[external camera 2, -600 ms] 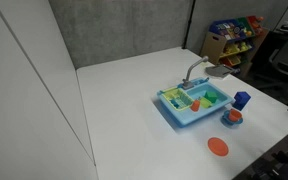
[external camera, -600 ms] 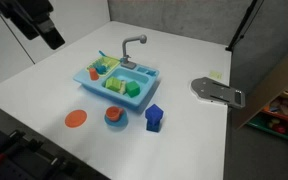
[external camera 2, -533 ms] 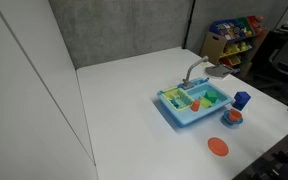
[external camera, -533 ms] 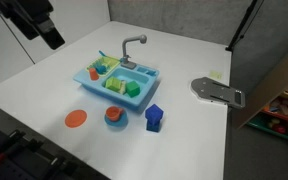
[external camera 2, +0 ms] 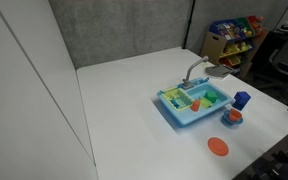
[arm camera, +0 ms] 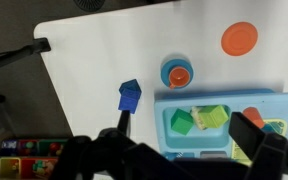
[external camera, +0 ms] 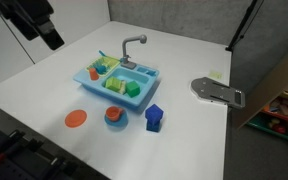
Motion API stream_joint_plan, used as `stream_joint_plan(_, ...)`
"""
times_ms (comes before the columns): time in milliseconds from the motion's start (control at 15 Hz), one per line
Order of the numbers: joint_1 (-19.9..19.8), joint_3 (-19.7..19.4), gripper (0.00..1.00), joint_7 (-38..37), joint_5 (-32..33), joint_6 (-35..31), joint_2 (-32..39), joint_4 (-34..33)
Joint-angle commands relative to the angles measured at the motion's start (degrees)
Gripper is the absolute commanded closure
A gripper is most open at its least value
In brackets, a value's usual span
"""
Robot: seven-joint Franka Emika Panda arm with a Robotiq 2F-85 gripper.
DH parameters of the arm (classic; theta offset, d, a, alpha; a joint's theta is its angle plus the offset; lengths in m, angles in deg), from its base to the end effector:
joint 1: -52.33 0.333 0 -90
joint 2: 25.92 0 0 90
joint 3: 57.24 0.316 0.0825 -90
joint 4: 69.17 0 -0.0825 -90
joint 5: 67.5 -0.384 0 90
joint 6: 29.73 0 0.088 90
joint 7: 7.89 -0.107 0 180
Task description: Put the green block on the blue block
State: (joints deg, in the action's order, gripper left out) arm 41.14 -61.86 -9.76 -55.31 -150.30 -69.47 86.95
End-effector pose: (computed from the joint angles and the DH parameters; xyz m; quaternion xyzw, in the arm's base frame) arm 0.3162 -0.0993 0.4537 0.9906 -0.0967 0.0620 0.0746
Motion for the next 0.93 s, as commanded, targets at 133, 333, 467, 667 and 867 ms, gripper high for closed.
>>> stream_joint_plan(133,2.6,0.2,0.00,0.0,-2.4,-0.1,5.8,-3.7)
stream_joint_plan(333,3.7,0.5,0.00,-0.4,-3.4,-0.7,10.5,-6.4)
stream_joint_plan(467,4.2,0.9,0.00,-1.0,-3.9,-1.7,14.4,-8.7)
stream_joint_plan(667,5.3,1.4,0.00,-1.5,-5.3,-3.6,20.8,-12.7)
stream_joint_plan(867,6.3,2.0,0.00,-2.2,-6.9,-6.0,27.6,-17.1)
